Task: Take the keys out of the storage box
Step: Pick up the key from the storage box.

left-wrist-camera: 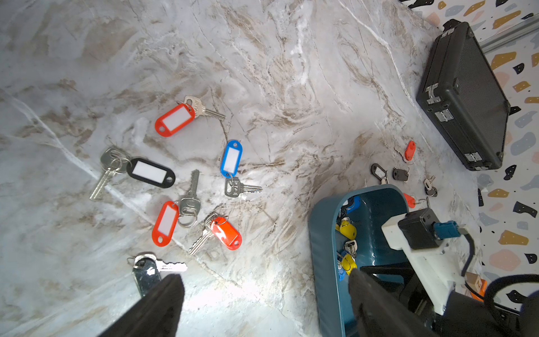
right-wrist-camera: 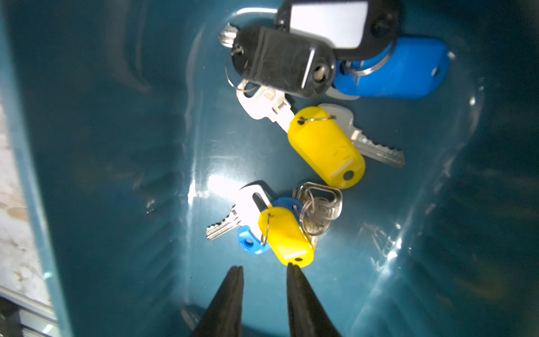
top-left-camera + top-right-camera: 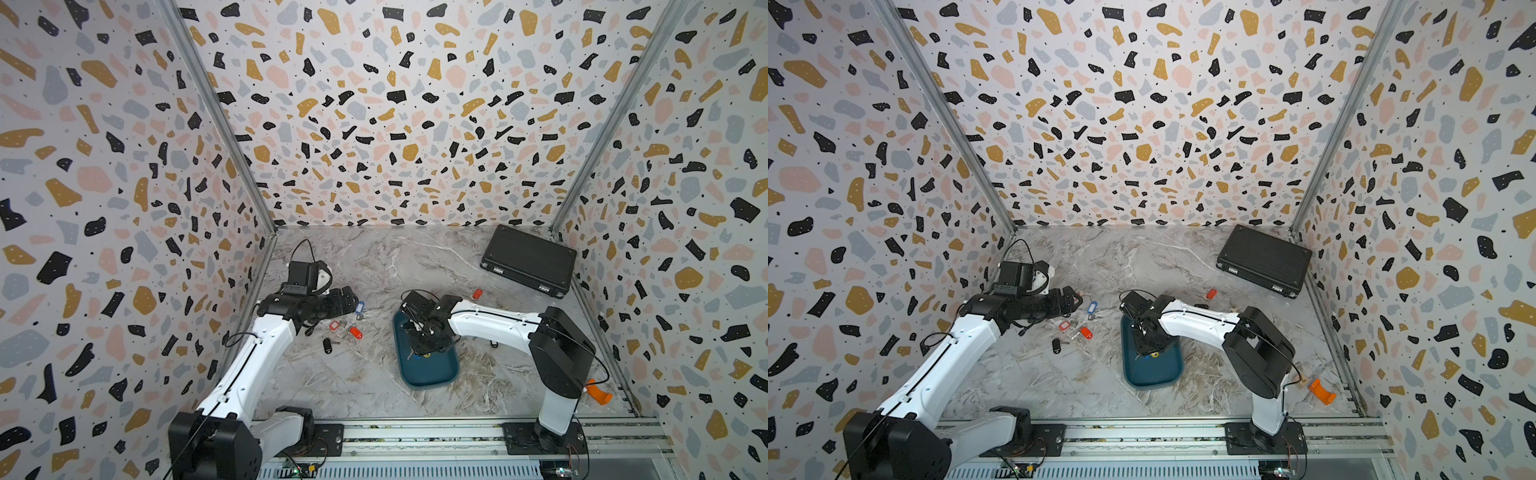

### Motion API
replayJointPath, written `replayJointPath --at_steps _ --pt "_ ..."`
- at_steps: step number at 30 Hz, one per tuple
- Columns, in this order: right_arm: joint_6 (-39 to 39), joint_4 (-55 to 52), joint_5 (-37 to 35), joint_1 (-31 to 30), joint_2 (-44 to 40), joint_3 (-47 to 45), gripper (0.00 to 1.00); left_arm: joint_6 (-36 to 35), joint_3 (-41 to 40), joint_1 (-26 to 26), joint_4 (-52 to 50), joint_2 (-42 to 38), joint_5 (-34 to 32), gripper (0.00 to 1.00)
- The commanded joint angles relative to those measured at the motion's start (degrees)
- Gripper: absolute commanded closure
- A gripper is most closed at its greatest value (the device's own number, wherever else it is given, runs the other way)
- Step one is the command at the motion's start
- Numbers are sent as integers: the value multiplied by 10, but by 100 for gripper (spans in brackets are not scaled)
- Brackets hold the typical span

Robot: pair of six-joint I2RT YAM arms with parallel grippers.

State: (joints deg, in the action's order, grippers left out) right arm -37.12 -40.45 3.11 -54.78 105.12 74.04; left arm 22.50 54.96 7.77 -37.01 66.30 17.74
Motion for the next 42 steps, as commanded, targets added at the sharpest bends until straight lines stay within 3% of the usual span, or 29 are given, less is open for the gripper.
replayJointPath --at_steps 1,13,18,32,42 --pt "4 -20 -12 -2 8 24 71 -6 -2 3 15 3 5 8" --pt "6 -25 -8 -2 42 49 79 -8 -1 5 14 5 5 8" --pt "6 -32 -17 -3 35 50 100 -8 -1 6 15 3 5 8" --pt "22 -102 -18 11 -86 100 100 -10 -1 8 14 -1 1 8" --pt "64 -131 -9 133 -150 74 100 -11 -2 14 12 -3 -3 8"
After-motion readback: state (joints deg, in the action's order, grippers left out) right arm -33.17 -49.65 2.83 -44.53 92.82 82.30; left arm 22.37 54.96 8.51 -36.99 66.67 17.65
